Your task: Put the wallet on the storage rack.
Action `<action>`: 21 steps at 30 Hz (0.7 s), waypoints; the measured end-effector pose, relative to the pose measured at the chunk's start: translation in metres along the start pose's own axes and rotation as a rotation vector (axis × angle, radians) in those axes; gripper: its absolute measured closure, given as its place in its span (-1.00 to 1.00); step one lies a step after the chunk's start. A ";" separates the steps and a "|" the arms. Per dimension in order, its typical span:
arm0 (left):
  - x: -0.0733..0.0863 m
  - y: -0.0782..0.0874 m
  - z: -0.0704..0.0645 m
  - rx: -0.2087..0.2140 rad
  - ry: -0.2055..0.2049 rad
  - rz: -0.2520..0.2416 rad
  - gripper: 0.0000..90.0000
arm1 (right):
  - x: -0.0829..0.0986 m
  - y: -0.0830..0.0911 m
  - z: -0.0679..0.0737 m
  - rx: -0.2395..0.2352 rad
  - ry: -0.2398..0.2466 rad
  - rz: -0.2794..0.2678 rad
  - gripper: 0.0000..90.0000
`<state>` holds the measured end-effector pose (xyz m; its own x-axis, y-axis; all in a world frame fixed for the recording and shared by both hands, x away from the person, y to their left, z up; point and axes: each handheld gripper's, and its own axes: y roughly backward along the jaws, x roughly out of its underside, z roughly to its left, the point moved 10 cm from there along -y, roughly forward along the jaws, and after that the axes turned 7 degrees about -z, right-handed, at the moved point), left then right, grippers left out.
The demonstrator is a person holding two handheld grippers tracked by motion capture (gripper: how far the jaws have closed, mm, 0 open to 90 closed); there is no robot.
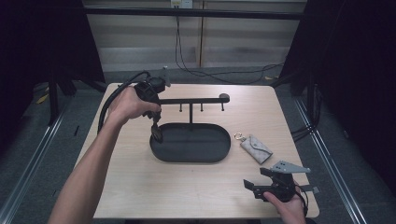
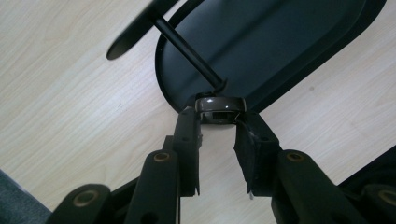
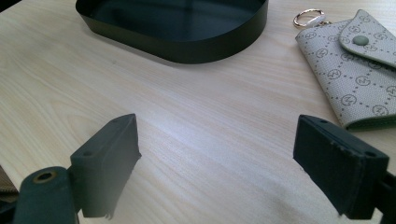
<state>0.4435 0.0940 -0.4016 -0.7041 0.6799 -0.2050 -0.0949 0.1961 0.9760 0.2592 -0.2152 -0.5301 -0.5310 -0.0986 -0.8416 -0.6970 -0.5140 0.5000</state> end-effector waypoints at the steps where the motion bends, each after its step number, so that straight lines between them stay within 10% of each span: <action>1: 0.000 0.000 0.000 0.000 0.000 0.000 0.57 | 0.000 0.000 0.000 0.000 0.000 0.000 -0.68; 21: -0.017 -0.010 0.007 -0.031 0.044 0.018 0.56 | 0.000 -0.001 0.000 -0.009 -0.006 0.003 -0.68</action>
<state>0.4614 0.0849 -0.4081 -0.7360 0.6512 -0.1848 -0.1030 0.1621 0.9814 0.2596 -0.2150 -0.5309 -0.5359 -0.0949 -0.8389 -0.6913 -0.5210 0.5006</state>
